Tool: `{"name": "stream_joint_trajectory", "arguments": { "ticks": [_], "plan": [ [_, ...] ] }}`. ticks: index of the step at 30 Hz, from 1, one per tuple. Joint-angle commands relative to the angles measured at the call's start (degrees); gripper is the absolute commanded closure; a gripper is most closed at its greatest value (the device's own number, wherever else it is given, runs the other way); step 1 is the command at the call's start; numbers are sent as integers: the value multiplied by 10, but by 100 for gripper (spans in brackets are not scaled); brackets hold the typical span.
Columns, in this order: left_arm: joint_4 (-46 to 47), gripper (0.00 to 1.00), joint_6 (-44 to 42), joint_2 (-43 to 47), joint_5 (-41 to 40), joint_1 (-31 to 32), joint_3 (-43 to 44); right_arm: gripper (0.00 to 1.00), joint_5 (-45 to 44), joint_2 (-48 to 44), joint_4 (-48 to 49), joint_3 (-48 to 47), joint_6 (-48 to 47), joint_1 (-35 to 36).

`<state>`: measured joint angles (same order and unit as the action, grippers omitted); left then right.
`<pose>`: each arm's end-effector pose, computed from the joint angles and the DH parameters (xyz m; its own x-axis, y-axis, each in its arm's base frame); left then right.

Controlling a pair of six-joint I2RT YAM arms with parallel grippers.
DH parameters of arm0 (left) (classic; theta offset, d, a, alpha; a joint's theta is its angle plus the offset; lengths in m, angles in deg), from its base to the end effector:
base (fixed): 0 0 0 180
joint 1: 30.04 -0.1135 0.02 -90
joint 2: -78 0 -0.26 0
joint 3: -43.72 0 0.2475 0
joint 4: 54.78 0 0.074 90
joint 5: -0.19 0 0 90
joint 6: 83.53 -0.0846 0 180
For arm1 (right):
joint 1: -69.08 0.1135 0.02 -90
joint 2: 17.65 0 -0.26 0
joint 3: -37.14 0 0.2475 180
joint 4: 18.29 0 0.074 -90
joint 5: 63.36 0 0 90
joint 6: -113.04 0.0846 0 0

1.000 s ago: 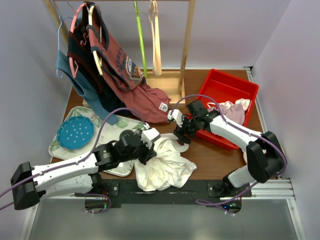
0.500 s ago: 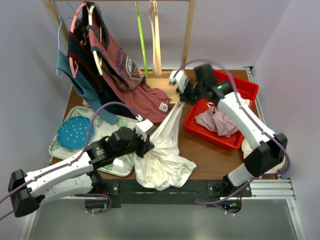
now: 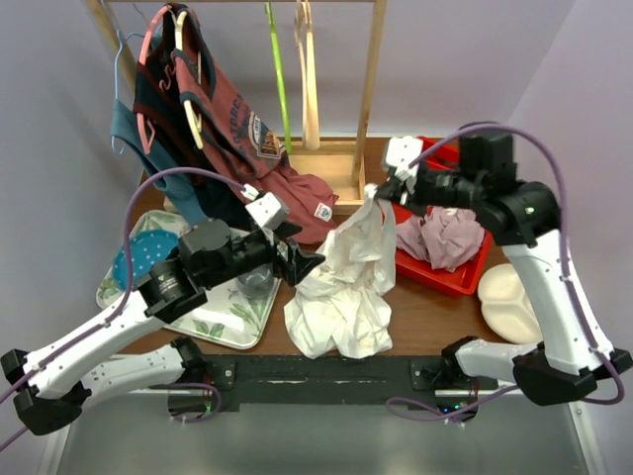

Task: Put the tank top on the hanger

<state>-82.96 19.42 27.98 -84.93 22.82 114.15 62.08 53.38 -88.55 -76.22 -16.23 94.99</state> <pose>0.1402 -0.1971 0.3776 -0.2690 -0.0147 -0.9630 0.8054 0.5449 -0.2333 0.1987 0.1511 0.4591 0.1909 -0.4806 -0.8559 -0.8990 0.2645 -0.3490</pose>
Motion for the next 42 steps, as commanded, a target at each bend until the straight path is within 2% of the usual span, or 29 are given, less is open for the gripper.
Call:
{"name": "stream_joint_trajectory", "arguments": {
  "ticks": [1,4,9,10,13,17,24,28,29,31,35,40,42],
  "plan": [
    [10,12,32,-3,11,-5,-55,100,22,1,-20,75,-10,18],
    [75,11,94,-24,12,-4,-106,100,-17,-9,11,95,22,18],
    [127,8,123,-97,-38,10,-136,100,-38,-7,35,99,46,18],
    [128,8,123,-112,-82,14,-126,100,-41,-8,37,98,54,17],
    [128,8,116,-168,-139,17,-100,100,-44,-11,37,89,63,8],
    [170,8,99,-226,-142,15,-78,100,-77,-20,46,61,83,-22],
    [201,11,106,-313,-177,15,-24,100,-73,-32,52,51,104,-58],
    [212,23,119,-335,-217,15,-13,100,-68,-39,56,61,108,-66],
    [214,37,119,-340,-218,15,-14,100,-69,-40,56,63,109,-67],
    [208,50,117,-344,-216,14,-13,100,-75,-44,59,63,111,-71],
    [188,50,106,-351,-206,11,-21,100,-89,-48,63,60,116,-82],
    [205,48,96,-354,-146,-3,-40,100,-85,-53,63,50,125,-98],
    [210,51,93,-363,-133,-5,-40,100,-85,-54,62,45,127,-105]
  ]
}}
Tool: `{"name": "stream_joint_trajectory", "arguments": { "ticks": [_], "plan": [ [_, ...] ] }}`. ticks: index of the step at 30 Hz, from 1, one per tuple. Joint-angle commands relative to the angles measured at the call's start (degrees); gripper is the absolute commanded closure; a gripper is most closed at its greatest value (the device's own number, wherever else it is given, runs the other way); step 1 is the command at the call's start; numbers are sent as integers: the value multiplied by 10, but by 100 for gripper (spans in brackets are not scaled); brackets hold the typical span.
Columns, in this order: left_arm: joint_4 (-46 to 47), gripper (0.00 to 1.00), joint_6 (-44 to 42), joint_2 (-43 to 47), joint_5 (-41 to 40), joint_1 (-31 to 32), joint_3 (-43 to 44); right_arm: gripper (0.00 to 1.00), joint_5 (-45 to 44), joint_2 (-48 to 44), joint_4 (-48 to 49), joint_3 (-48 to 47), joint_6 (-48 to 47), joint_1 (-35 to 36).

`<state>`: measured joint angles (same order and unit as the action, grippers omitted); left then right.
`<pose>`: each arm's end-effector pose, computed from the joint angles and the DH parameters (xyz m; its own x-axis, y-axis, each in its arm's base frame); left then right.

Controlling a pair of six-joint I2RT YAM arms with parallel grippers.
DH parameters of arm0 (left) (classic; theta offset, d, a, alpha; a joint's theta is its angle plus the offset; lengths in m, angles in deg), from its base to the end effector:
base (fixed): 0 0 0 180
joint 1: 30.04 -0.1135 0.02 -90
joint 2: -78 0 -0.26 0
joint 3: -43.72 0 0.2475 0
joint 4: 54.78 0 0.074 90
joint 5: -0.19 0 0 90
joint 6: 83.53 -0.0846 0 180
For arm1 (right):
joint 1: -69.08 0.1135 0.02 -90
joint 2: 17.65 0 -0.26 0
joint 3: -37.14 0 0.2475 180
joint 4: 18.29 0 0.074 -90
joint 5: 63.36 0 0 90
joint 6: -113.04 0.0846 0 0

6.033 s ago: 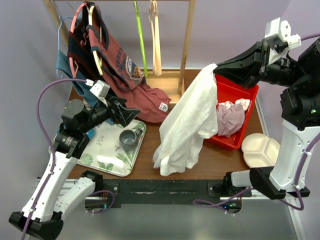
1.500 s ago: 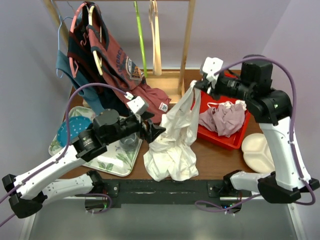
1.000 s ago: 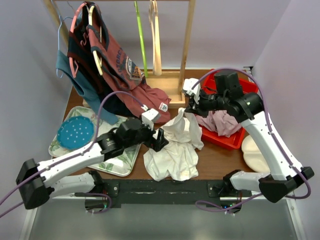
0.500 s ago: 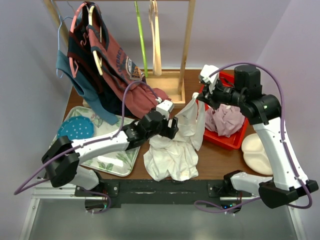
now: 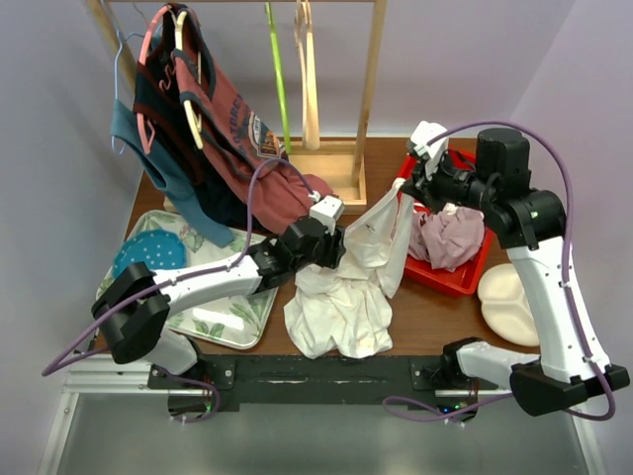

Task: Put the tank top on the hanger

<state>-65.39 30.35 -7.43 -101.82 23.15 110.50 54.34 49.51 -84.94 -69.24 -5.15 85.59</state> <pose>0.2361 -0.2861 0.2169 -0.5408 0.0617 -0.8389 0.4981 0.8272 -0.2602 0.2218 0.1068 0.4410 -0.0836 -0.4610 -0.8835 -0.7791 0.5830 -0.2306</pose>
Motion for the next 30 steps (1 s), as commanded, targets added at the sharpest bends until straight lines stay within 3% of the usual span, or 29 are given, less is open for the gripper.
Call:
{"name": "stream_joint_trajectory", "arguments": {
  "ticks": [1,5,9,13,17,21,26,30],
  "plan": [
    [36,56,-19,-12,45,-9,-2,100,-7,-15,25,-27,17,-12],
    [39,99,-20,-15,61,-14,-5,100,-5,-23,23,-32,19,-19],
    [20,100,-35,38,49,-20,-20,100,-18,-26,23,-33,22,-24],
    [-54,100,-68,181,35,-36,-8,100,-66,-26,24,-47,19,-26],
    [-151,100,-103,267,34,-56,79,100,-112,-19,23,-83,9,-25],
    [-248,100,-142,284,60,-63,187,100,-110,-5,10,-147,6,-25],
    [-303,100,-166,259,85,-63,354,100,-103,13,-9,-271,10,-49],
    [-332,100,-180,247,93,-63,434,100,-92,6,-26,-303,3,-68]
  ]
}}
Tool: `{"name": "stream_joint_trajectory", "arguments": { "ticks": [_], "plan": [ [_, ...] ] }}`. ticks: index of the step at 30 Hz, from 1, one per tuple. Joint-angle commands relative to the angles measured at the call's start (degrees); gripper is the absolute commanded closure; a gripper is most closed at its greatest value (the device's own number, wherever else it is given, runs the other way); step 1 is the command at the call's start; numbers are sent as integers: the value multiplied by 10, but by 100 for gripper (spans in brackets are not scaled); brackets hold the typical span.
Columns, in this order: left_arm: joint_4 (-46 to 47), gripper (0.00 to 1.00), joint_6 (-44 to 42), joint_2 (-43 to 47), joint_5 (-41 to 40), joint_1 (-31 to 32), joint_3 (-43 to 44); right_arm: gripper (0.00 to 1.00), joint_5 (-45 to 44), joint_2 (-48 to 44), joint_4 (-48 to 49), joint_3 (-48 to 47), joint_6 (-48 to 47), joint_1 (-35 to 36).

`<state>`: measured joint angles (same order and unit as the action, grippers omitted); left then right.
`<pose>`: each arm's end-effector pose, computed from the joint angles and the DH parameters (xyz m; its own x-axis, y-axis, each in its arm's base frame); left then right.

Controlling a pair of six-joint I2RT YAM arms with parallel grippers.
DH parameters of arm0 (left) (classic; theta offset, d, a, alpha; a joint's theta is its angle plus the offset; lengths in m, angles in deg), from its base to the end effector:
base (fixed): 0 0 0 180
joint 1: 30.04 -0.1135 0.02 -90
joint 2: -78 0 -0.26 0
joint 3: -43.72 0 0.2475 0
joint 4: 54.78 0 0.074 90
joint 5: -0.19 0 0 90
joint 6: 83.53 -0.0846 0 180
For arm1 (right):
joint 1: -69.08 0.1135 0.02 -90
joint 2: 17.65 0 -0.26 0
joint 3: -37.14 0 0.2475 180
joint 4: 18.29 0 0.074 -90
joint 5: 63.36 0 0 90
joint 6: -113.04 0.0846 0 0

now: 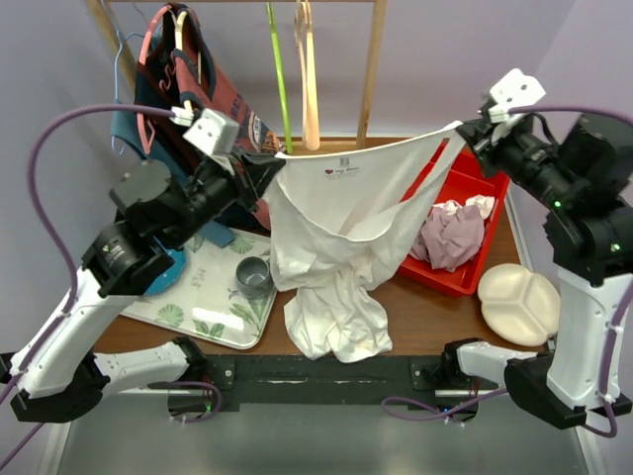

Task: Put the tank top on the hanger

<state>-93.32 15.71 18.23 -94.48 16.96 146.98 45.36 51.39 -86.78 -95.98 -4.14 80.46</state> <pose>0.1594 -0.1609 0.5221 -0.0501 -0.1810 -0.9822 0.6743 0.7193 -0.1669 0.1798 0.0639 0.5670 0.1616 -0.4088 -0.8982 -0.4797 0.7629 -0.4335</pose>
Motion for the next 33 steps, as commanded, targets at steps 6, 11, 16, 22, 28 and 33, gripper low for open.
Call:
{"name": "stream_joint_trajectory", "arguments": {
  "ticks": [6,11,16,22,28,33],
  "plan": [
    [-47,100,6,29,38,-2,-61,100,67,-68,-35,169,-55,-17],
    [73,100,91,110,70,-2,-347,100,108,-91,-1,375,-57,-16],
    [187,100,151,93,75,-4,-508,100,101,-36,84,511,-31,-15],
    [271,100,152,21,-8,-20,-519,100,76,55,153,542,-2,-7],
    [227,71,107,13,22,-32,-452,80,121,76,118,519,-26,-7],
    [141,23,47,83,41,-33,-372,24,155,37,66,474,-42,-9]
  ]
}}
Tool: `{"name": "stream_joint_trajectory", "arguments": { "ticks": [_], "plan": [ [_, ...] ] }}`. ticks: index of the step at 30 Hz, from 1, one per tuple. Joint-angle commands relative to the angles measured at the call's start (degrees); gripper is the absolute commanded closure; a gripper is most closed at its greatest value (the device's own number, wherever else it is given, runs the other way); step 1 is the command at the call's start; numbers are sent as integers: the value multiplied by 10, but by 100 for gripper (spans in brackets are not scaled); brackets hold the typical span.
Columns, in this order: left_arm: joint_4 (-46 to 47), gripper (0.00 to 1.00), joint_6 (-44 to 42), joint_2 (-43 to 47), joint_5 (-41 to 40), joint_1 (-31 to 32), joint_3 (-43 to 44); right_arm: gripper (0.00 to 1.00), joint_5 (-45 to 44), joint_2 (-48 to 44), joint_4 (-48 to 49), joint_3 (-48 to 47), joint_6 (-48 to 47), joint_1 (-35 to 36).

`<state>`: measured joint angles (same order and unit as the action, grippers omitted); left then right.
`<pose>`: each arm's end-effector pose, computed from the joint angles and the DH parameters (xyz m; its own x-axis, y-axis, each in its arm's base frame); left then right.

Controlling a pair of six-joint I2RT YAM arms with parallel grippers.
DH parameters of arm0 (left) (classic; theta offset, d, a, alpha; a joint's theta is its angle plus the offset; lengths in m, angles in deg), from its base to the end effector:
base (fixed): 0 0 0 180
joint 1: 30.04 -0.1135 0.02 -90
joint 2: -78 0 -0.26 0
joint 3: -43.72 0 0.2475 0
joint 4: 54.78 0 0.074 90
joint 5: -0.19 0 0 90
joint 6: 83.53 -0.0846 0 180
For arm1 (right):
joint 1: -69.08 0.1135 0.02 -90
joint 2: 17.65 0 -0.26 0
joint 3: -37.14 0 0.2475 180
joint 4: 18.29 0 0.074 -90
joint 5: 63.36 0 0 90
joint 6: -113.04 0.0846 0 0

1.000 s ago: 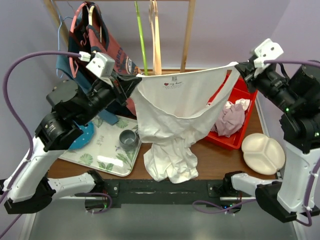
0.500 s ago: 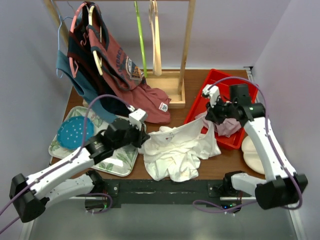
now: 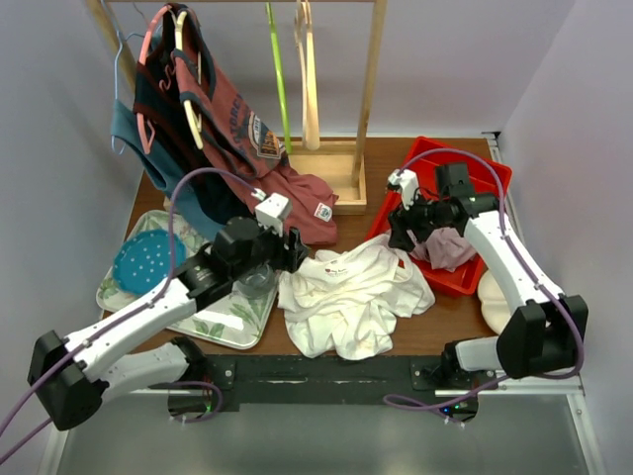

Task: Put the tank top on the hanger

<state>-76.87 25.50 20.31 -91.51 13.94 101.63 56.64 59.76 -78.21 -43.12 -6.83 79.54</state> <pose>0.2001 -0.1896 0.2751 -0.4733 0.0038 -0.8809 0.5500 0.7824 -0.2922 0.2781 0.0944 0.2559 -0.5043 -0.5317 -0.6804 -0.7792 0.6198 0.0932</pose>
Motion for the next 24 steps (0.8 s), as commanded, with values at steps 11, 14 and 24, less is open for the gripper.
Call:
{"name": "stream_joint_trajectory", "arguments": {
  "ticks": [11,14,24],
  "plan": [
    [-111,17,-6,-117,-137,-78,465,16,159,-86,69,68,30,-43],
    [-109,22,26,-177,-118,-120,542,16,167,-99,90,100,37,-50],
    [-122,37,59,-322,-87,-167,710,15,183,-111,83,114,26,-58]
  ]
}}
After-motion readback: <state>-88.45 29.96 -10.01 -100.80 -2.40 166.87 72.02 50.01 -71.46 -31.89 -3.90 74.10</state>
